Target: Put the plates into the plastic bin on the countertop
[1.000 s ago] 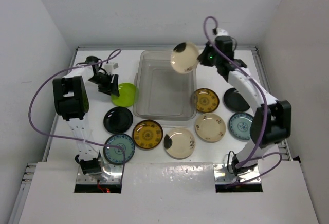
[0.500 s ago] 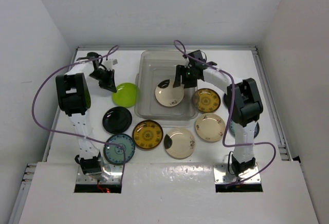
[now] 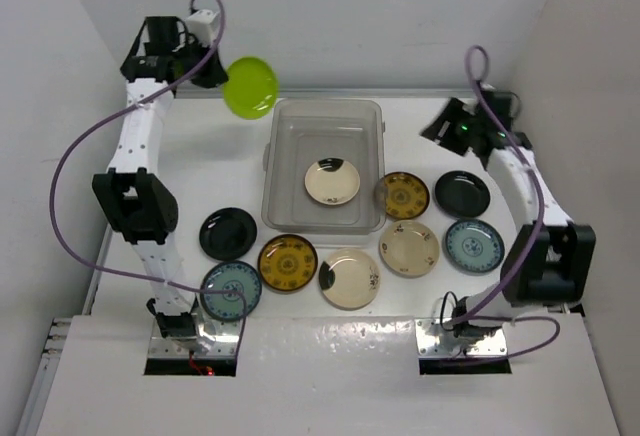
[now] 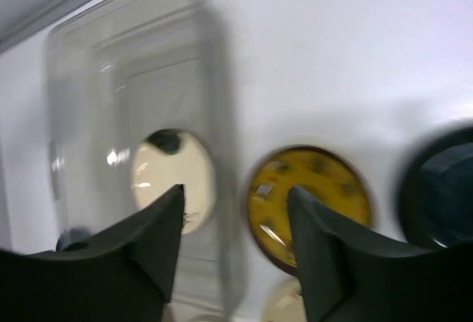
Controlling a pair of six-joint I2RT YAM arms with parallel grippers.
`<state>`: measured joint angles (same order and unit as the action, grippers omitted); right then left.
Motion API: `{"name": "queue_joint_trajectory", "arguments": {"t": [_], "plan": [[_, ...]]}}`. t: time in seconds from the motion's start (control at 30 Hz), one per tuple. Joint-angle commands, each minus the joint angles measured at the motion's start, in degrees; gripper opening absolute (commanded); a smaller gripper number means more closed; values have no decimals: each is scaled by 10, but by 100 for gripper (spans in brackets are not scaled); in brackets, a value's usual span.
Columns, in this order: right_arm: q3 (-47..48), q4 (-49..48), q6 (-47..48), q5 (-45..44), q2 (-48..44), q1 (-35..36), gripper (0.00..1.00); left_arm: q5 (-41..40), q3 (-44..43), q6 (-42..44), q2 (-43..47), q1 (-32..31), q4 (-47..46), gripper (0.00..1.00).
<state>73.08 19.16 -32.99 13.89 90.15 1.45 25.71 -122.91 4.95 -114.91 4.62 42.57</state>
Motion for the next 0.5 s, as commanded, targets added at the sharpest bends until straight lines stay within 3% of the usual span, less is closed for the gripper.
{"name": "queue_joint_trajectory", "arguments": {"t": [0.0, 0.03, 0.1, 0.17, 0.3, 0.47], "plan": [[-96, 10, -54, -22, -59, -86, 52, 80, 10, -36, 30, -94, -15, 0], [-154, 11, -67, -26, -68, -121, 55, 88, 21, -43, 30, -108, -15, 0], [-189, 3, -87, -43, -109, -174, 71, 102, 63, -43, 23, -144, -15, 0], [-248, -6, -98, -49, -131, -241, 78, 102, 81, -49, -2, -164, -15, 0], [-290, -31, -79, -41, -131, -318, 78, 108, 94, -43, -36, -200, -15, 0], [-252, -23, -9, -28, -71, -351, 76, 110, 94, -37, -92, -213, -15, 0]]}}
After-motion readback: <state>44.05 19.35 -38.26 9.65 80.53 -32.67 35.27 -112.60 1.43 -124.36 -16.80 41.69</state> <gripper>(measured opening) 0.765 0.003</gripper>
